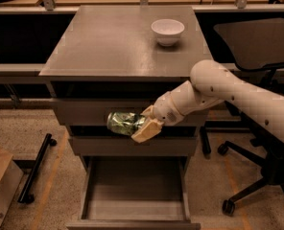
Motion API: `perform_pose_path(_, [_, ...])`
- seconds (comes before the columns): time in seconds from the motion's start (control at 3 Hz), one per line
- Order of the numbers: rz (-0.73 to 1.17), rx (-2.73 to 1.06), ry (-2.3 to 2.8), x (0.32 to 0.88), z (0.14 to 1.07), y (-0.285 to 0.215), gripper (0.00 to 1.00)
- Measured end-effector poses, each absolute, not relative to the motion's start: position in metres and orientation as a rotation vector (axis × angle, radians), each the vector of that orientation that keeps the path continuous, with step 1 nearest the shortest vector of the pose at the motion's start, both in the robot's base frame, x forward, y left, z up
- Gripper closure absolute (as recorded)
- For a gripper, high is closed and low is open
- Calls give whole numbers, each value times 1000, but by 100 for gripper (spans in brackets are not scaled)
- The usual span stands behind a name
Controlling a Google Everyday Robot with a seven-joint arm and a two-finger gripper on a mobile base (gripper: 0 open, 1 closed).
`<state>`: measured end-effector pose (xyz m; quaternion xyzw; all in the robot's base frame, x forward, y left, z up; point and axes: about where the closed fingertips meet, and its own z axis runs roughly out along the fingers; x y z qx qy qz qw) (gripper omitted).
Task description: Place green can into bottom drawer
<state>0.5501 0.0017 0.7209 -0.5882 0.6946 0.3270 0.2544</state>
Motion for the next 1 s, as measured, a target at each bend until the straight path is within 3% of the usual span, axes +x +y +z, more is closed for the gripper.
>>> perform_pose_path(1.0, [994, -1398, 1994, 551, 551, 5, 100])
